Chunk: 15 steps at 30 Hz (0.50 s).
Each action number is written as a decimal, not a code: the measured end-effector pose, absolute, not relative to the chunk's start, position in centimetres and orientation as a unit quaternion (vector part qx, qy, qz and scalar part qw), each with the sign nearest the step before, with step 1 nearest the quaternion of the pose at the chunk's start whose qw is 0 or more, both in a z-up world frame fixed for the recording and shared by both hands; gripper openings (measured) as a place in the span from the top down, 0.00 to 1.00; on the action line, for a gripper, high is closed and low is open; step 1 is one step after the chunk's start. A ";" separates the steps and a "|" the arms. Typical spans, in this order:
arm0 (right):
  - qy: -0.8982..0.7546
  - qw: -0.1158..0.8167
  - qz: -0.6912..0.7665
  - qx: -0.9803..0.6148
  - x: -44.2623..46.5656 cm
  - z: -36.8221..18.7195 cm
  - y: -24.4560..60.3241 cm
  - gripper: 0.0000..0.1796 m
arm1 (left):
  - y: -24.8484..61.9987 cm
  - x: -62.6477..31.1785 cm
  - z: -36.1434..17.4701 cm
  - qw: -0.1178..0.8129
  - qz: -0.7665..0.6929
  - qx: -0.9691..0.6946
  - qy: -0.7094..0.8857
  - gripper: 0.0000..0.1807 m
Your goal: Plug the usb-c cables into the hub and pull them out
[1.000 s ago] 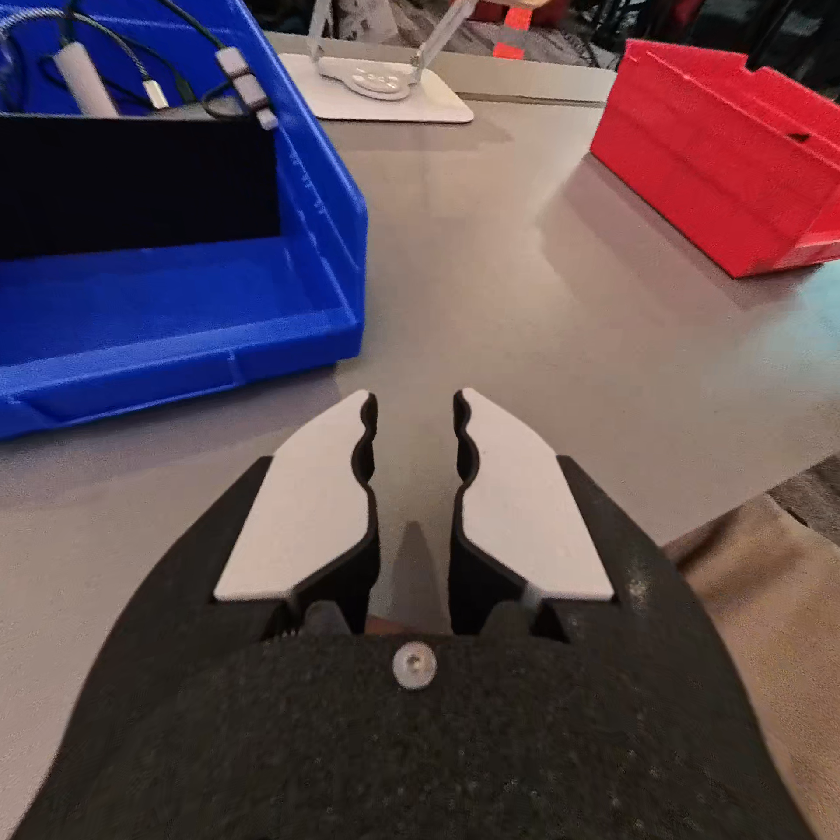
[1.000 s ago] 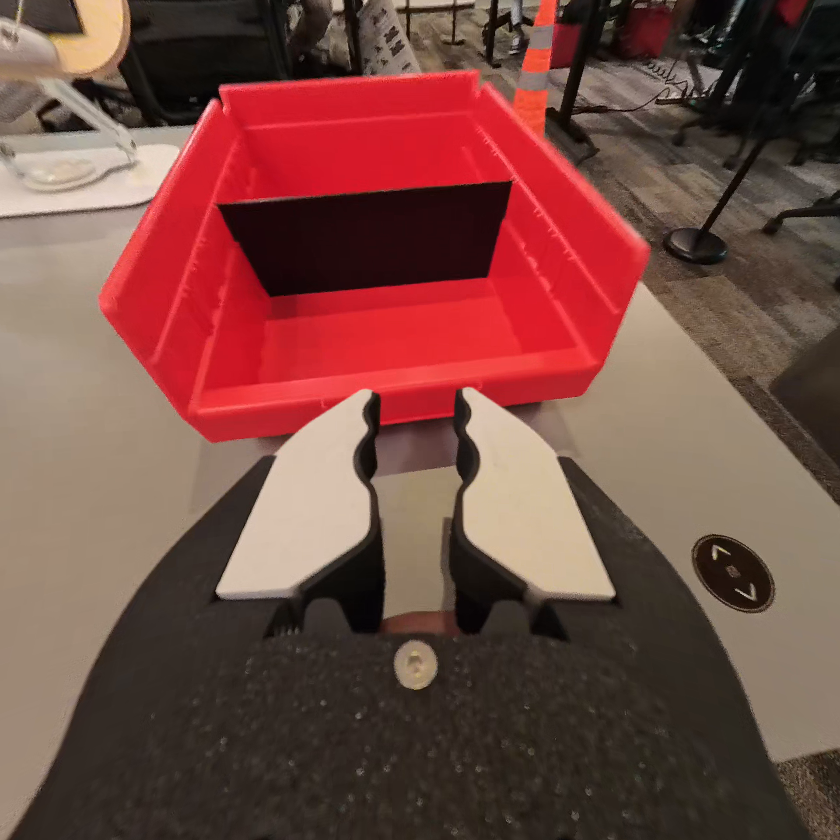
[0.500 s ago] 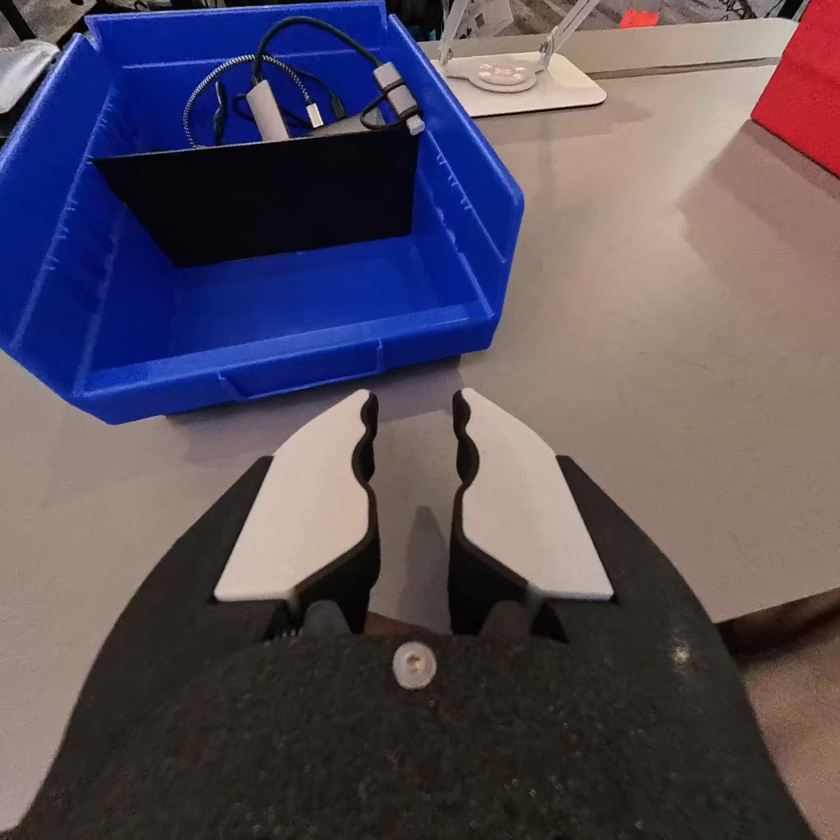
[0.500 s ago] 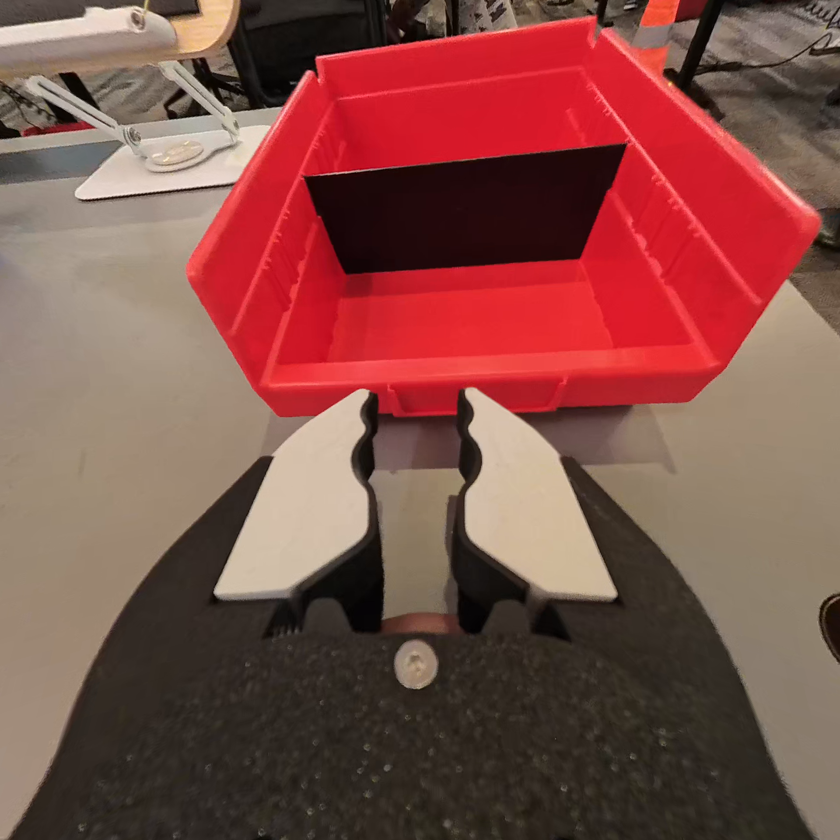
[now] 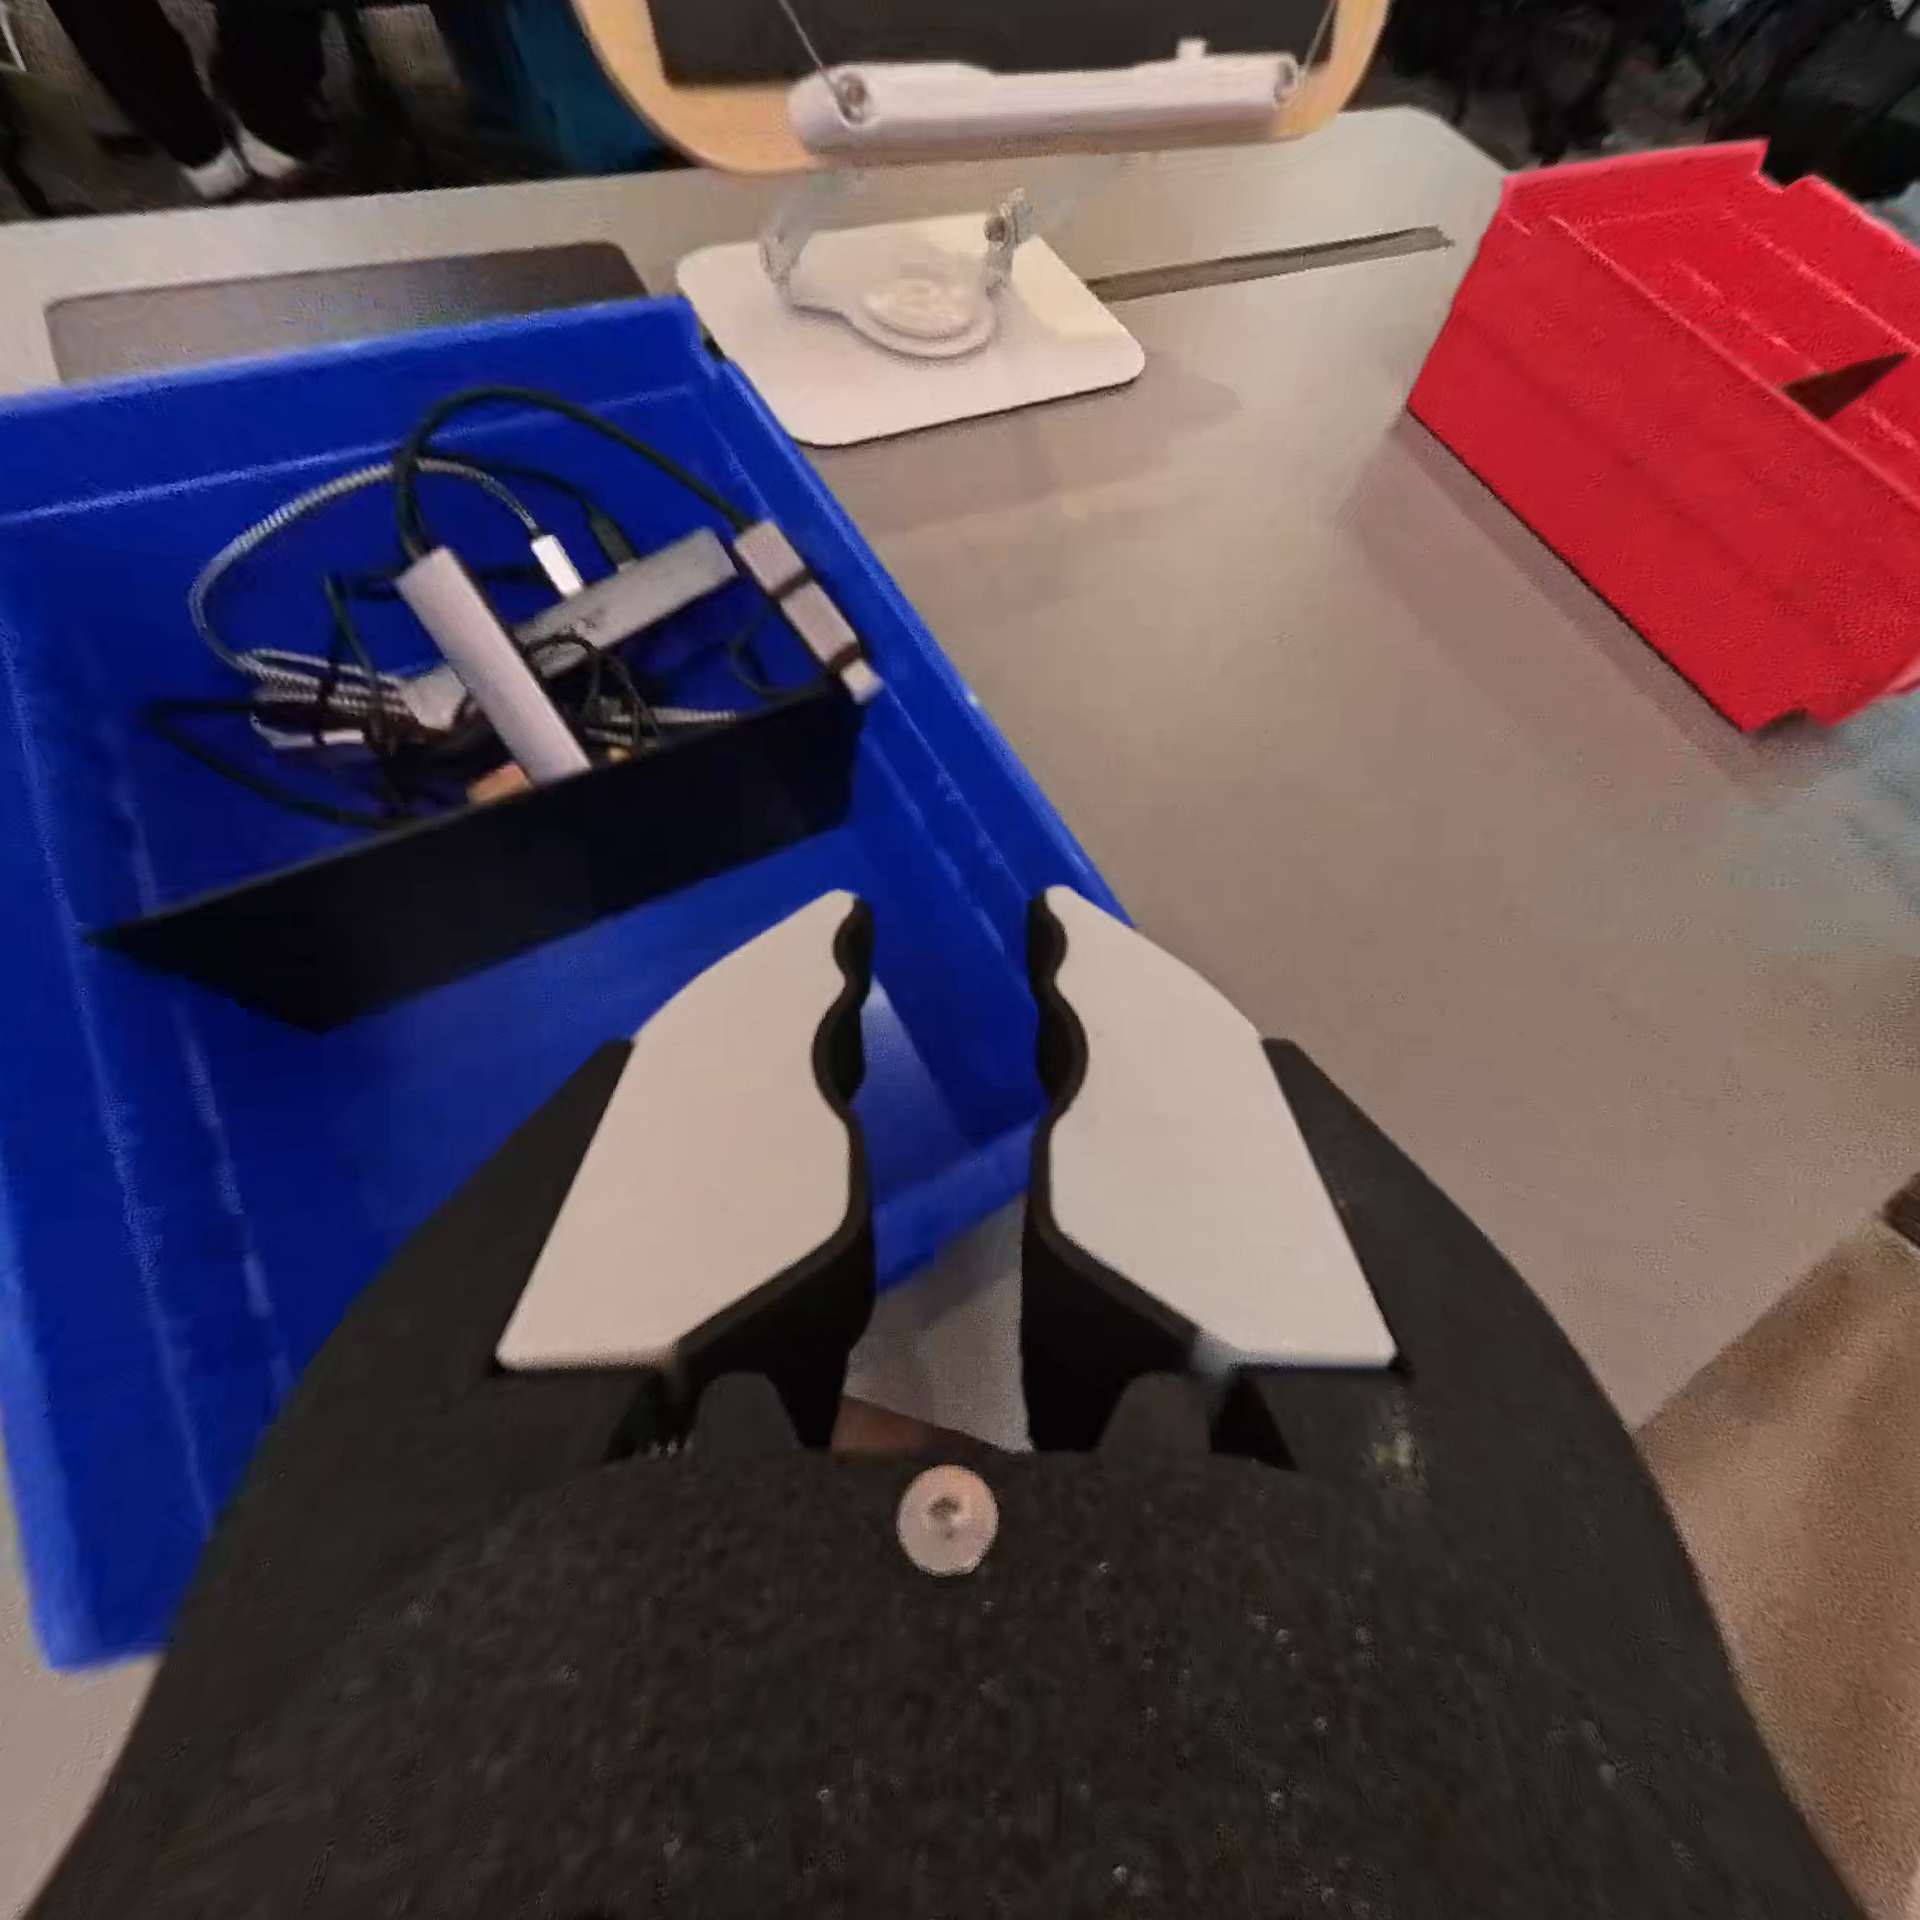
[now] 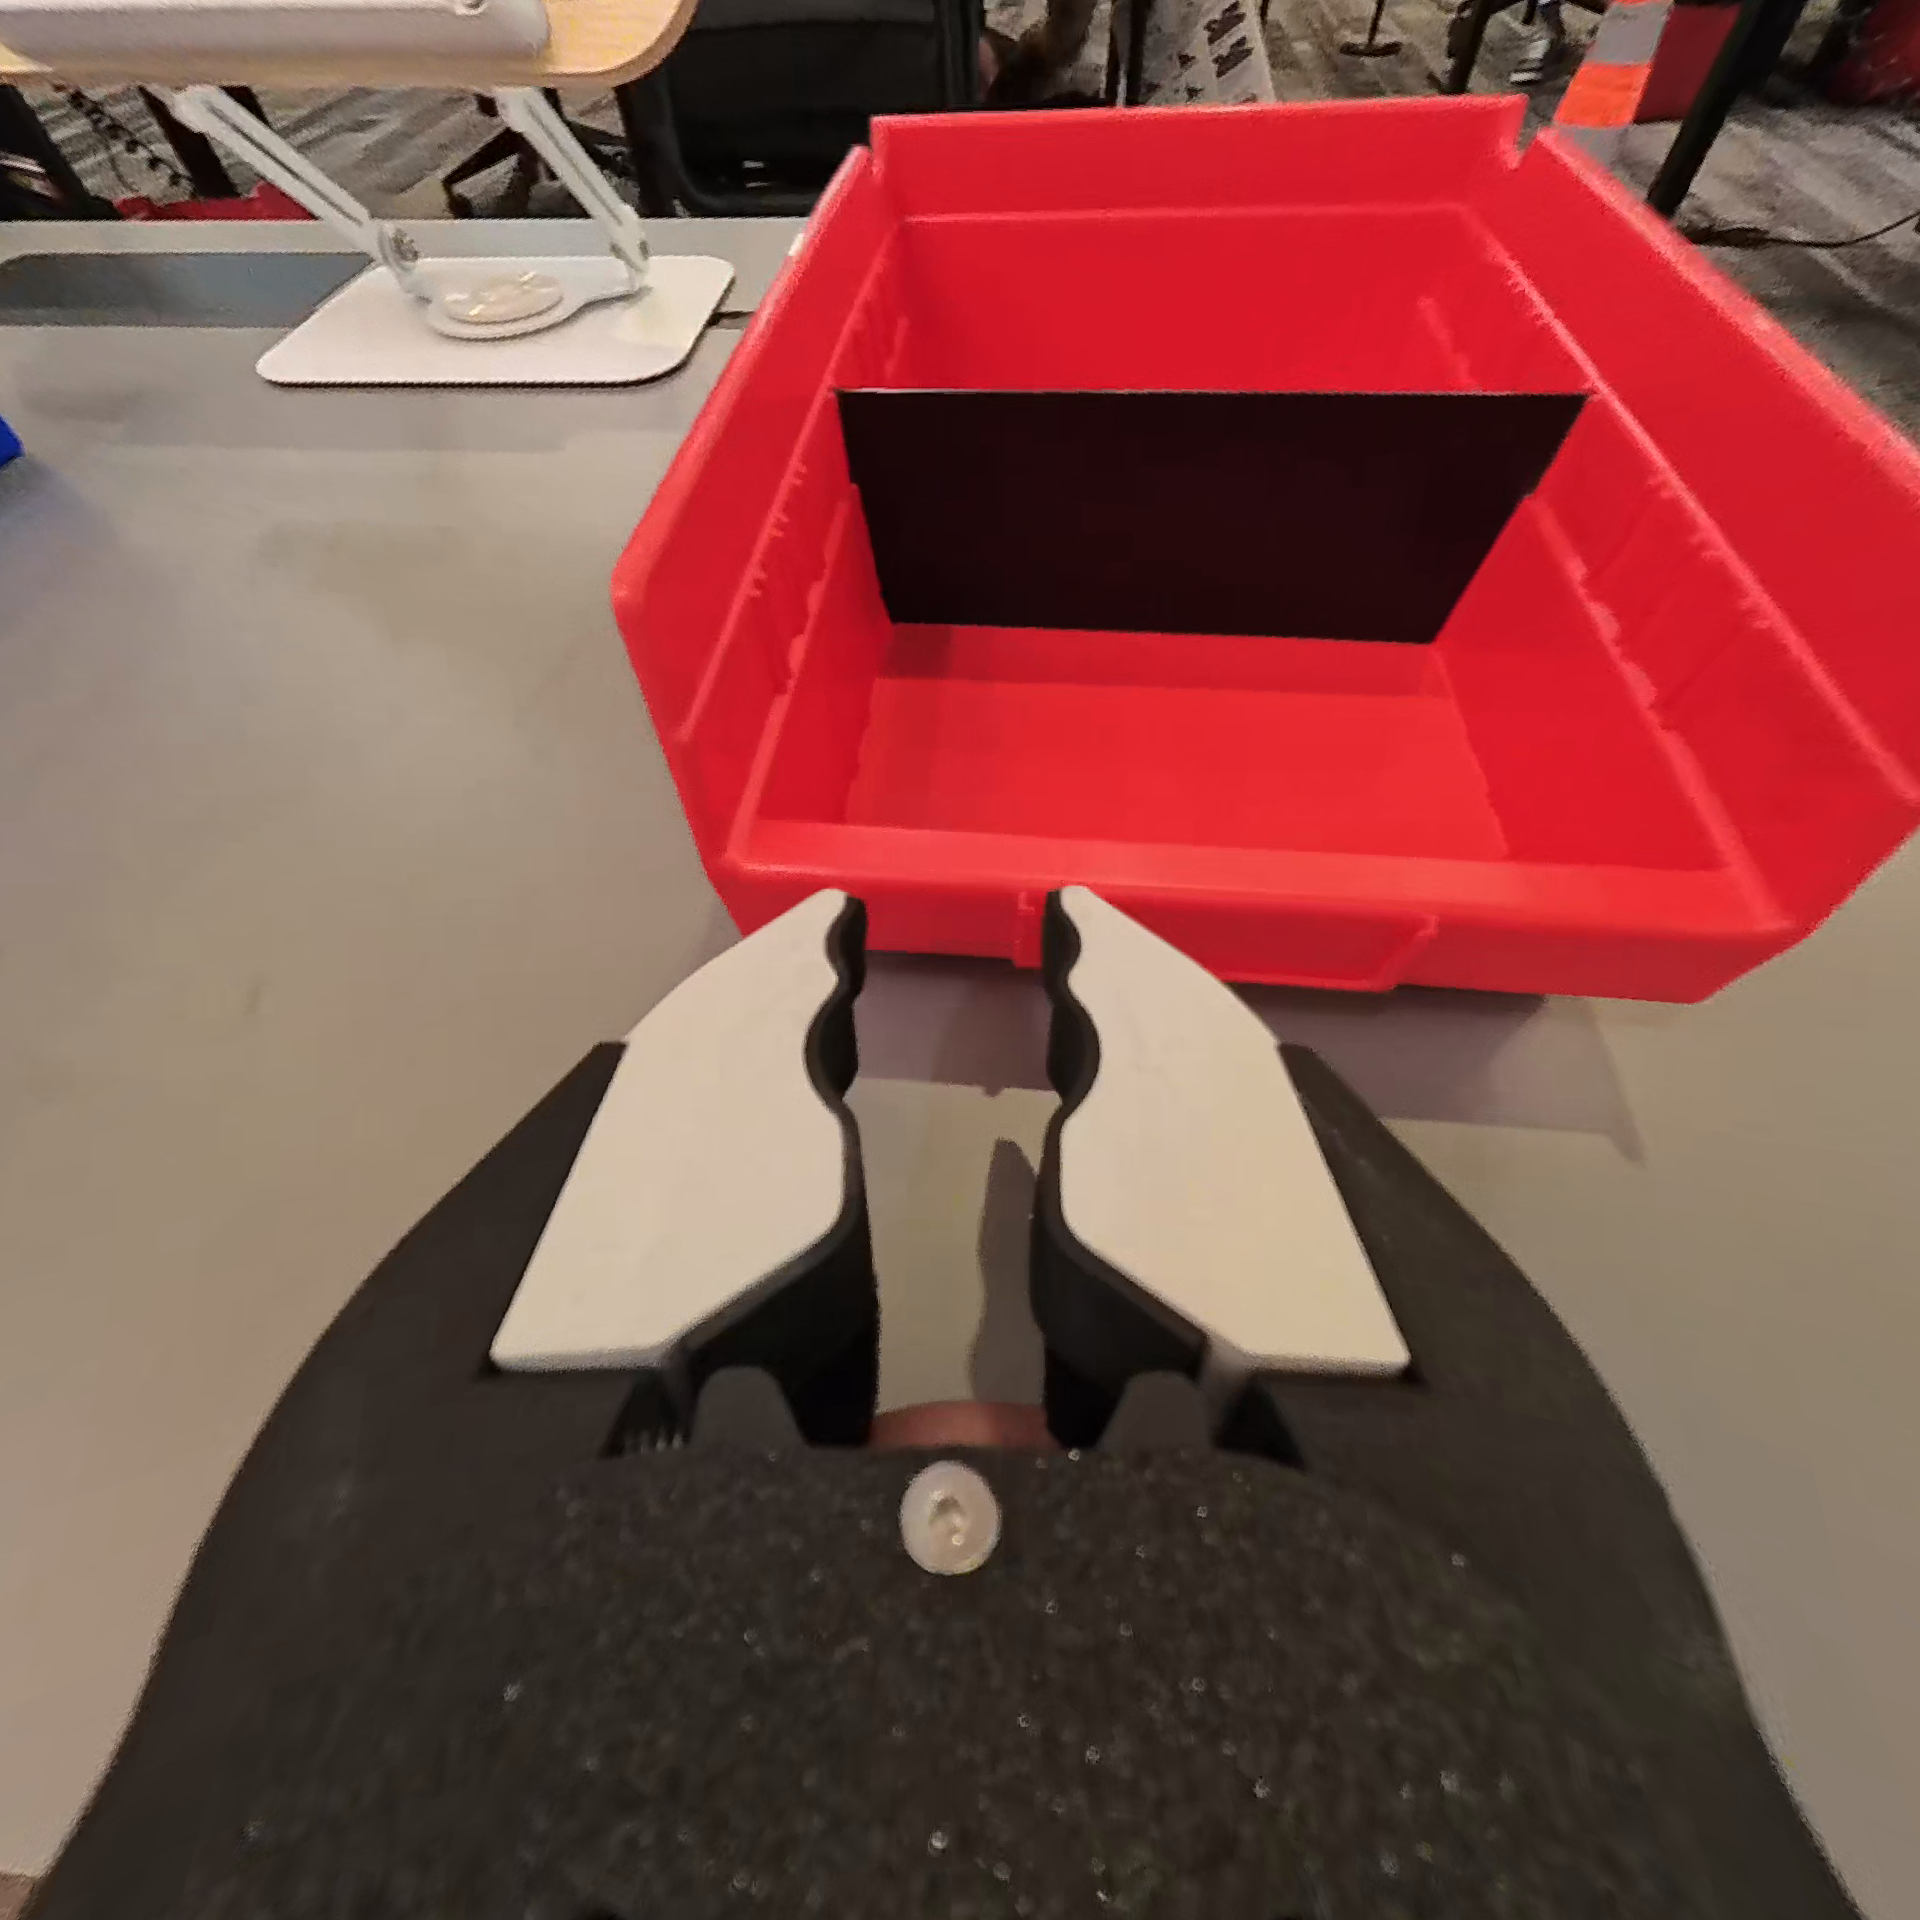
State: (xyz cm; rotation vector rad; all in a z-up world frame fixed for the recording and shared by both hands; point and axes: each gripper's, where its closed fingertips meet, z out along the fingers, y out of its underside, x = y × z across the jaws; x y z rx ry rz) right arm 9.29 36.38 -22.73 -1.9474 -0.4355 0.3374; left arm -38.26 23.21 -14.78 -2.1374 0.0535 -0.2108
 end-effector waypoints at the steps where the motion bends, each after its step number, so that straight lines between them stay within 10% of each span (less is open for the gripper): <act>1: -0.185 0.529 0.145 -0.815 9.1 -22.7 36.3 0.82 | 24.9 -39.1 -14.7 0.456 -0.093 -0.885 0.024 0.82; 10: -0.211 0.525 0.153 -0.810 8.1 -22.8 35.6 0.82 | 36.7 -50.0 -22.1 0.233 -0.009 -0.972 -0.036 0.72; 15: -0.207 0.521 0.165 -0.812 8.5 -22.9 35.4 0.82 | 37.6 -50.8 -24.1 0.194 -0.050 -0.978 -0.061 0.83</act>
